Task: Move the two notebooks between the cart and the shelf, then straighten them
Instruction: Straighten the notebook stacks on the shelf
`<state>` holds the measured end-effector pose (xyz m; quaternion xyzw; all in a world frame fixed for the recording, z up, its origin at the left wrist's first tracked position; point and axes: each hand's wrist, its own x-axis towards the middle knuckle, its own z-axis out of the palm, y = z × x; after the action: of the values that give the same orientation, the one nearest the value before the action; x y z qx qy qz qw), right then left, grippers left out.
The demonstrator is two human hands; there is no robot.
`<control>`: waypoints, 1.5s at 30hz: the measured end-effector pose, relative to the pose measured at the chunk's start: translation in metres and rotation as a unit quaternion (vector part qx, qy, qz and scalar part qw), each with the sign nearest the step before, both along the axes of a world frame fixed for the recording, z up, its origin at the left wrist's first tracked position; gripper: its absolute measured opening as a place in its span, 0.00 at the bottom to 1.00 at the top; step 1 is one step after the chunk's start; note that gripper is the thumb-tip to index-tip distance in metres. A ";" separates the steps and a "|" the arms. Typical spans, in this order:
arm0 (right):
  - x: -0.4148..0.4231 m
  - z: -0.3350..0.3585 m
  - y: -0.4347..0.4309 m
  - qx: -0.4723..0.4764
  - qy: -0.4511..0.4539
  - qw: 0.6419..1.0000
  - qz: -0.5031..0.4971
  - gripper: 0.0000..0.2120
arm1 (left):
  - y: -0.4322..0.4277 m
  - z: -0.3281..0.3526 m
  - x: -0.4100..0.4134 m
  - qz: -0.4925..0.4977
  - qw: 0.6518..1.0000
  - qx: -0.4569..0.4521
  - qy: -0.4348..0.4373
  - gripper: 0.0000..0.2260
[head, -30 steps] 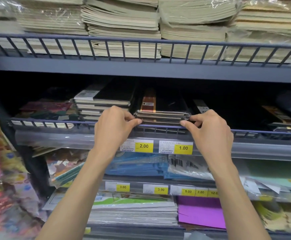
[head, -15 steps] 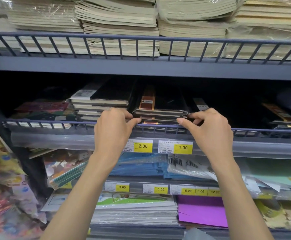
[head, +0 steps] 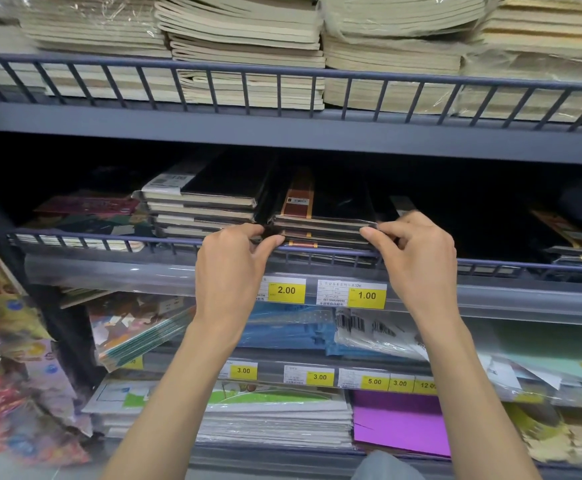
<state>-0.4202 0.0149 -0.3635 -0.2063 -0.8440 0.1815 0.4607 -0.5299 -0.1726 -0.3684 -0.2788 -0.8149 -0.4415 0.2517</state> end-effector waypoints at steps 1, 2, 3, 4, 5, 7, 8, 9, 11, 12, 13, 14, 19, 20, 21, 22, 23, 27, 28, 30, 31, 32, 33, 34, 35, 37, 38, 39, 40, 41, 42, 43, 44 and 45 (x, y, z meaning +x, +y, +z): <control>0.001 0.000 0.001 0.003 0.001 1.000 -0.001 0.13 | 0.000 0.000 0.000 0.003 1.000 -0.001 0.000 0.16; 0.002 0.001 0.003 0.003 -0.001 1.000 -0.001 0.13 | 0.001 0.000 0.001 0.006 1.000 -0.004 0.001 0.17; 0.003 0.001 0.004 -0.001 -0.002 1.000 0.000 0.13 | 0.001 0.000 0.000 0.006 1.000 -0.009 0.001 0.18; 0.004 0.002 0.005 -0.007 -0.003 1.000 0.002 0.13 | 0.001 0.000 0.000 0.004 1.000 -0.015 0.000 0.19; 0.005 0.003 0.005 -0.011 -0.006 1.000 0.002 0.14 | 0.001 0.002 -0.001 0.001 1.000 -0.025 -0.006 0.20; 0.005 0.004 0.005 -0.014 -0.015 1.000 -0.009 0.15 | 0.003 0.008 -0.006 0.002 0.998 -0.059 -0.026 0.17; 0.005 0.004 0.005 -0.018 -0.016 1.000 -0.014 0.15 | 0.004 0.013 -0.008 0.009 0.996 -0.083 -0.029 0.14; 0.005 0.004 0.004 -0.023 -0.015 1.000 -0.014 0.15 | 0.005 0.016 -0.009 0.018 0.994 -0.106 -0.028 0.13; 0.005 0.004 0.004 -0.025 -0.011 1.000 -0.006 0.14 | 0.007 0.020 -0.011 0.026 0.992 -0.125 -0.023 0.13; 0.004 0.005 0.003 -0.022 -0.011 1.000 -0.002 0.14 | 0.007 0.021 -0.012 0.023 0.992 -0.126 -0.018 0.13; 0.002 0.006 0.002 -0.020 -0.012 1.000 0.000 0.14 | 0.007 0.020 -0.013 0.019 0.992 -0.126 -0.011 0.12; 0.000 0.006 0.001 -0.017 -0.014 1.000 0.001 0.13 | 0.007 0.020 -0.013 0.016 0.992 -0.125 -0.005 0.11; 0.000 0.002 0.002 -0.016 -0.003 1.000 0.003 0.13 | 0.006 0.018 -0.013 -0.005 0.995 -0.104 0.002 0.11; 0.001 0.002 0.002 -0.018 -0.001 1.000 0.004 0.12 | 0.006 0.018 -0.012 -0.011 0.995 -0.103 0.005 0.12; 0.002 0.002 0.002 -0.019 -0.002 1.000 0.005 0.12 | 0.005 0.017 -0.012 -0.017 0.994 -0.104 0.008 0.13; 0.002 0.003 0.002 -0.018 -0.004 1.000 0.005 0.12 | 0.005 0.017 -0.012 -0.020 0.994 -0.106 0.012 0.16; 0.002 0.004 0.003 -0.017 -0.006 1.000 0.003 0.11 | 0.005 0.017 -0.013 -0.020 0.994 -0.110 0.018 0.18; 0.002 0.005 0.002 -0.031 -0.011 0.999 -0.002 0.12 | 0.008 0.019 -0.017 0.009 0.988 -0.144 0.051 0.22; 0.003 0.005 0.002 -0.036 -0.010 0.999 -0.005 0.12 | 0.008 0.020 -0.018 0.016 0.987 -0.150 0.054 0.22; 0.006 0.006 0.001 -0.047 -0.020 0.999 -0.014 0.12 | 0.006 0.020 -0.018 0.010 0.987 -0.156 0.042 0.21; 0.009 0.007 0.002 -0.053 -0.031 0.998 -0.022 0.12 | 0.005 0.021 -0.018 0.006 0.987 -0.160 0.032 0.19; 0.012 0.009 0.003 -0.061 -0.046 0.997 -0.031 0.12 | 0.004 0.023 -0.018 0.008 0.985 -0.171 0.023 0.18; 0.015 0.011 0.004 -0.071 -0.067 0.994 -0.039 0.13 | 0.003 0.025 -0.018 0.013 0.982 -0.187 0.016 0.17; 0.017 0.013 0.005 -0.081 -0.092 0.991 -0.047 0.13 | 0.003 0.027 -0.019 0.020 0.979 -0.203 0.009 0.17; 0.019 0.015 0.005 -0.089 -0.118 0.987 -0.055 0.14 | 0.003 0.030 -0.020 0.024 0.977 -0.213 0.000 0.16; 0.020 0.019 0.003 -0.095 -0.163 0.980 -0.067 0.15 | 0.005 0.036 -0.021 0.027 0.974 -0.224 -0.022 0.15; 0.019 0.019 0.002 -0.091 -0.179 0.977 -0.071 0.17 | 0.005 0.038 -0.021 0.026 0.973 -0.228 -0.030 0.15; 0.019 0.020 0.001 -0.085 -0.190 0.975 -0.072 0.19 | 0.005 0.039 -0.022 0.023 0.972 -0.232 -0.038 0.15; 0.017 0.020 0.000 -0.080 -0.200 0.974 -0.070 0.20 | 0.005 0.040 -0.022 0.021 0.971 -0.234 -0.045 0.15; 0.016 0.020 -0.002 -0.077 -0.207 0.973 -0.066 0.21 | 0.004 0.041 -0.021 0.019 0.970 -0.237 -0.051 0.15; 0.015 0.020 -0.003 -0.076 -0.209 0.973 -0.062 0.20 | 0.004 0.042 -0.022 0.017 0.969 -0.241 -0.055 0.15; 0.014 0.021 -0.004 -0.076 -0.206 0.974 -0.058 0.19 | 0.004 0.043 -0.022 0.016 0.968 -0.244 -0.060 0.15; 0.014 0.021 -0.006 -0.078 -0.201 0.975 -0.054 0.18 | 0.004 0.044 -0.023 0.015 0.967 -0.247 -0.066 0.15; 0.014 0.020 -0.008 -0.082 -0.194 0.976 -0.050 0.18 | 0.004 0.045 -0.023 0.013 0.966 -0.249 -0.072 0.16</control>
<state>-0.4063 0.0068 -0.3431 -0.3160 -0.8883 0.1832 0.2782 -0.5532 -0.1686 -0.3233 -0.2899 -0.9185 -0.2402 0.1210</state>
